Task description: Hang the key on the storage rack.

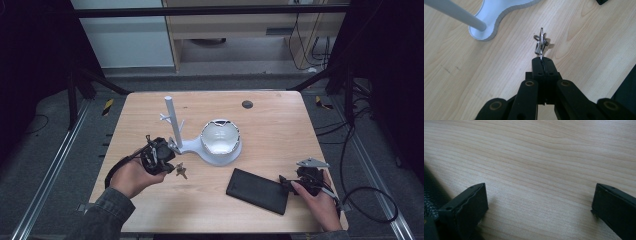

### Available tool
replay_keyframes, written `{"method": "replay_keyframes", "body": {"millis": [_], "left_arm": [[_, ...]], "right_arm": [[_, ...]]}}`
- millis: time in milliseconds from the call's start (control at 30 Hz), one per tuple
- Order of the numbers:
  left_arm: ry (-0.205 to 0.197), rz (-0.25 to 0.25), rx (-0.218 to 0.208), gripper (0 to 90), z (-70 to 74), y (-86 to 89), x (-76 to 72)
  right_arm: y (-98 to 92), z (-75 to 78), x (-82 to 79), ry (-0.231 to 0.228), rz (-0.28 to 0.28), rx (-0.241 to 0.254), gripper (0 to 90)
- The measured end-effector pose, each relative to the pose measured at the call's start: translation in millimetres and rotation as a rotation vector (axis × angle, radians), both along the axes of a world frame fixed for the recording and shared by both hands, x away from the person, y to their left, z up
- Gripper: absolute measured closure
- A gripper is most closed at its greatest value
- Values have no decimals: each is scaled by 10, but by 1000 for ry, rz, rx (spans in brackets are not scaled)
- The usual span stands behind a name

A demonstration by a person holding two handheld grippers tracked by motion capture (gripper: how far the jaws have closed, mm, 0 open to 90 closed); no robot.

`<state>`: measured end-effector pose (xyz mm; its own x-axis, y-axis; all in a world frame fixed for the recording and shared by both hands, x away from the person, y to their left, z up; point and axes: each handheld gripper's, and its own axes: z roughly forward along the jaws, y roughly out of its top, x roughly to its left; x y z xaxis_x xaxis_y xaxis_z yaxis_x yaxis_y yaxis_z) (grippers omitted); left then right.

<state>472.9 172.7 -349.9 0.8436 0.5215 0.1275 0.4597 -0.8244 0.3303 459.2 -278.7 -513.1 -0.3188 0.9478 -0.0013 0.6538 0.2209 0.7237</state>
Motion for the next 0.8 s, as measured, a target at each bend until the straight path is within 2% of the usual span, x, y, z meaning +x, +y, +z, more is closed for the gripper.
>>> {"method": "replay_keyframes", "body": {"millis": [133, 300, 433, 800], "left_arm": [[-20, 14, 5, 900, 172, 68, 28], [-44, 36, -13, 900, 394, 142, 63], [-60, 51, -6, 900, 533, 197, 85], [-80, 96, -18, 900, 778, 361, 168]], "right_arm": [[1, 0, 2, 0, 1, 1, 5], [0, -1, 3, -1, 1, -2, 5], [0, -1, 3, 0, 1, -2, 5], [0, -2, 3, 0, 0, -3, 4]]}}
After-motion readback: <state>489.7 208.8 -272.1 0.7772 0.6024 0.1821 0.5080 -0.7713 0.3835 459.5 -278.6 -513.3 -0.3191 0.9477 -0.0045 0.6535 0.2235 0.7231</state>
